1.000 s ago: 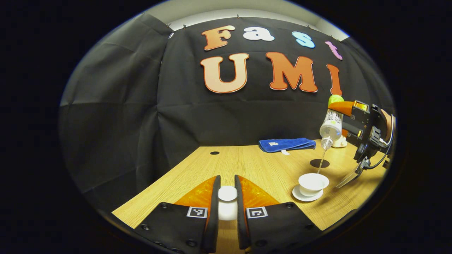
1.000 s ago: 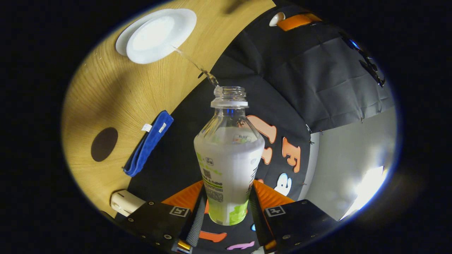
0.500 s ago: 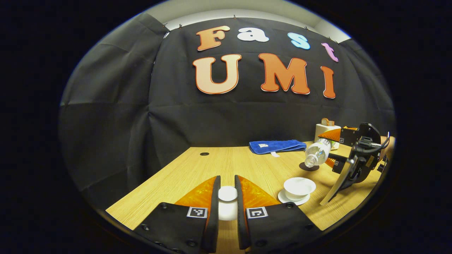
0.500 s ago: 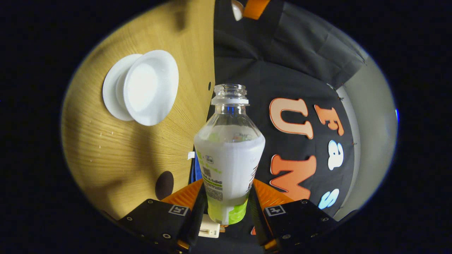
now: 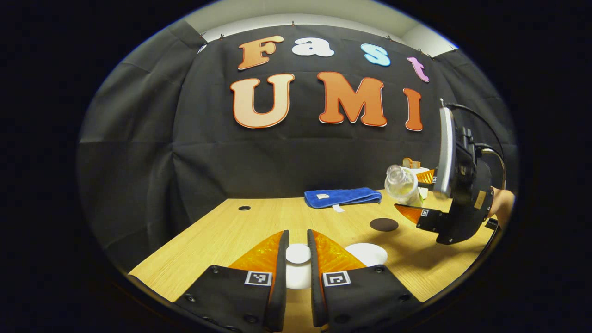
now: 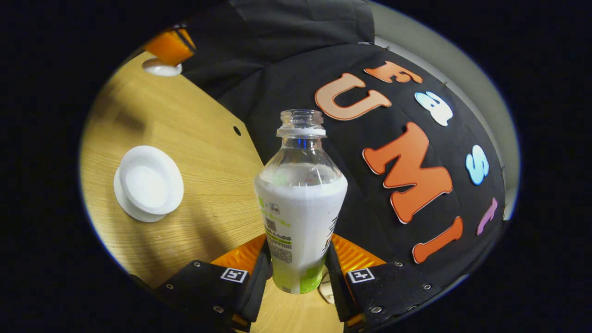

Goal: Open the teacup lid with one hand, grasp the water bottle and pour water into the teacup with the other hand; after pouring, place the water bottle on the coaster and then close the teacup lid.

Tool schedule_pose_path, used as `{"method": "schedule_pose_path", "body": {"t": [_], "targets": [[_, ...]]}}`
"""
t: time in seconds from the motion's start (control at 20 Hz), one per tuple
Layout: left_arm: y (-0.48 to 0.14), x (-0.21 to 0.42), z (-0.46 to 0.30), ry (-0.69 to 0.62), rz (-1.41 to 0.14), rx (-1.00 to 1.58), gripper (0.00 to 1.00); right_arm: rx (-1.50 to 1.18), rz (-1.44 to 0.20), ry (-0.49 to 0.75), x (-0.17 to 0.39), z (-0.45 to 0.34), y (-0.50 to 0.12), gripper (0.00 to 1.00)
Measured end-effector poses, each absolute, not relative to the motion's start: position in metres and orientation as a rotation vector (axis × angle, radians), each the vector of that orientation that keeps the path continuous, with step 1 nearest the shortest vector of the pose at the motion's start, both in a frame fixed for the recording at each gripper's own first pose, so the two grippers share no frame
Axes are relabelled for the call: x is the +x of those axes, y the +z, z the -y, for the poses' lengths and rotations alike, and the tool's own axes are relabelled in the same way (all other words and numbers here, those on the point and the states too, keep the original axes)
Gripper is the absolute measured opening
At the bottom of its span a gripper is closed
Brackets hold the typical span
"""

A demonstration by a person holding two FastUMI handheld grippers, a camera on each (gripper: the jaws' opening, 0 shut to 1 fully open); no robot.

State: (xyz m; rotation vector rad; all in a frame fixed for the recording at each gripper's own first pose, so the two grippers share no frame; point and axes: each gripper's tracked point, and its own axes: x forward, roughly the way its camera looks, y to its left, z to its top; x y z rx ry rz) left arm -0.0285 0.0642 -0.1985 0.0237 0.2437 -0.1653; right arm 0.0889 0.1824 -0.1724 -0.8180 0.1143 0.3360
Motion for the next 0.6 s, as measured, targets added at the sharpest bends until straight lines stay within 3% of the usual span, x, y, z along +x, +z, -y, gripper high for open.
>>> {"method": "schedule_pose_path", "body": {"t": [0.15, 0.35, 0.6], "targets": [[-0.194, -0.03, -0.054, -0.17, -0.236, 0.029, 0.26, -0.681, -0.102, 0.253, 0.107, -0.161, -0.155, 0.64], [-0.182, -0.034, -0.044, -0.177, -0.214, 0.032, 0.26, -0.458, -0.116, 0.24, 0.136, -0.15, -0.145, 0.64], [-0.174, -0.04, -0.037, -0.172, -0.194, 0.041, 0.26, -0.149, -0.229, 0.321, 0.153, -0.154, -0.172, 0.64]]}}
